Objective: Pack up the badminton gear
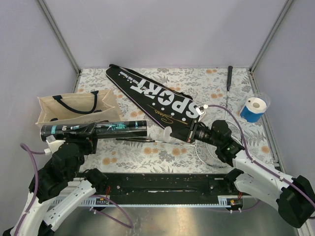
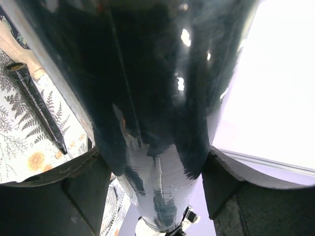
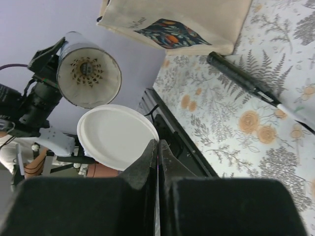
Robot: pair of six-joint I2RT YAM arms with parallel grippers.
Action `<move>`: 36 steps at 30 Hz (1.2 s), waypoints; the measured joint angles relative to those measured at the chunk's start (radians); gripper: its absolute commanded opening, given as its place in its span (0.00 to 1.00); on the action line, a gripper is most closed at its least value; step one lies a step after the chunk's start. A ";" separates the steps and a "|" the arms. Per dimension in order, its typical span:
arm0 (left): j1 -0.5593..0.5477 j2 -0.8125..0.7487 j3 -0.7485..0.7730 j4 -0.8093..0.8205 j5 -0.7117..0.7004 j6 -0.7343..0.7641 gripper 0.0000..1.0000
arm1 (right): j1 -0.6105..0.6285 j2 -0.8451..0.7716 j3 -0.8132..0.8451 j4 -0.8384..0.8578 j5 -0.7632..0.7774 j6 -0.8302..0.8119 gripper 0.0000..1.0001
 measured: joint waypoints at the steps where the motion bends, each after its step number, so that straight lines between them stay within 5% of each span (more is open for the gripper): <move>1: 0.000 0.000 -0.001 0.000 0.003 -0.003 0.21 | 0.019 -0.010 -0.021 0.032 0.014 0.024 0.00; 10: 0.000 0.000 -0.018 0.015 0.076 -0.039 0.21 | 0.115 0.015 -0.034 0.232 0.090 0.098 0.00; 20: 0.000 0.001 -0.019 0.024 0.140 -0.046 0.21 | 0.177 0.206 0.098 0.284 0.097 0.110 0.00; 36: 0.002 -0.001 -0.019 0.019 0.122 -0.044 0.21 | 0.246 0.269 0.143 0.291 0.134 0.105 0.00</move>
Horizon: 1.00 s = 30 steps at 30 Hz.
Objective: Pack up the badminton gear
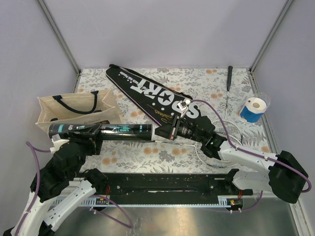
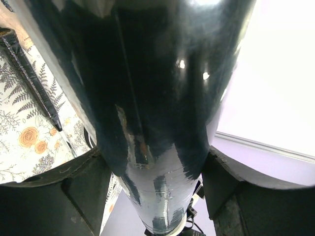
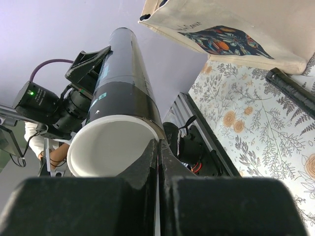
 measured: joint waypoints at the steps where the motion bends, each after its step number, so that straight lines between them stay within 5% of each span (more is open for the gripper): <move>1: 0.000 0.000 0.000 0.000 0.000 0.002 0.21 | 0.001 -0.003 0.000 -0.009 0.006 -0.004 0.00; 13: -0.001 0.000 0.000 0.001 0.005 0.028 0.21 | 0.015 -0.085 0.000 -0.212 0.098 -0.085 0.00; 30: -0.001 0.000 -0.014 0.017 0.011 0.037 0.21 | 0.021 -0.055 0.004 -0.158 0.092 -0.085 0.00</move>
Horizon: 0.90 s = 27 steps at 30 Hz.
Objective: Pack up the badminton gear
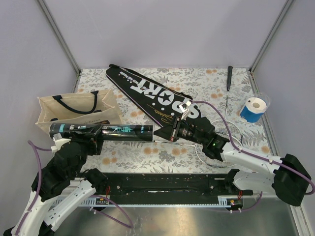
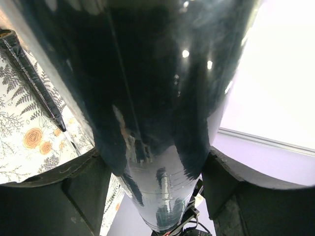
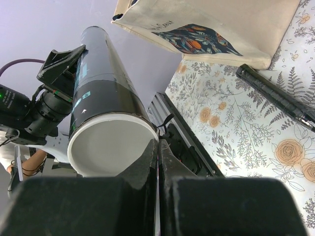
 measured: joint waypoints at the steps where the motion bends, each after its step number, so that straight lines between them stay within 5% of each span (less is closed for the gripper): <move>1: 0.000 0.000 0.000 0.001 0.000 0.000 0.21 | 0.000 -0.002 0.000 -0.002 0.001 0.000 0.00; 15: 0.000 0.004 -0.025 0.026 0.001 0.000 0.21 | 0.007 -0.018 0.008 -0.054 0.008 -0.008 0.00; 22: 0.000 0.004 -0.025 0.034 -0.004 0.000 0.21 | 0.007 -0.016 0.021 -0.060 0.009 -0.010 0.22; 27: 0.000 0.004 -0.025 0.035 -0.002 0.000 0.21 | 0.007 -0.023 0.021 -0.061 0.021 -0.010 0.29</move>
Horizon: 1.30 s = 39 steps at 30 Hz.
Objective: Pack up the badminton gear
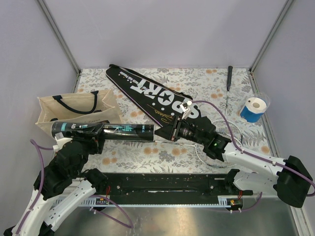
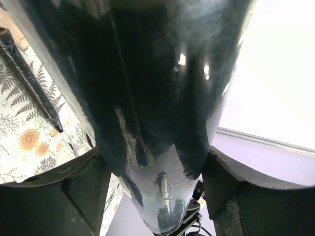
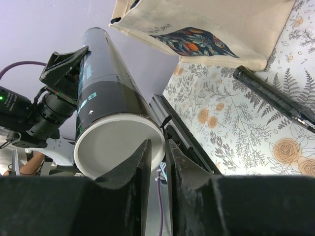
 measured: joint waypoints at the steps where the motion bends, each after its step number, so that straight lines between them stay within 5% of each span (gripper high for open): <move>1: 0.000 0.000 0.000 0.002 0.002 -0.001 0.21 | 0.001 -0.005 0.000 0.000 0.008 0.000 0.31; 23: 0.007 0.002 -0.001 0.006 0.005 0.013 0.20 | 0.004 0.045 0.015 -0.005 0.035 0.001 0.46; 39: 0.008 0.014 -0.015 0.038 -0.008 0.026 0.20 | 0.005 0.028 0.106 -0.134 0.033 -0.114 0.45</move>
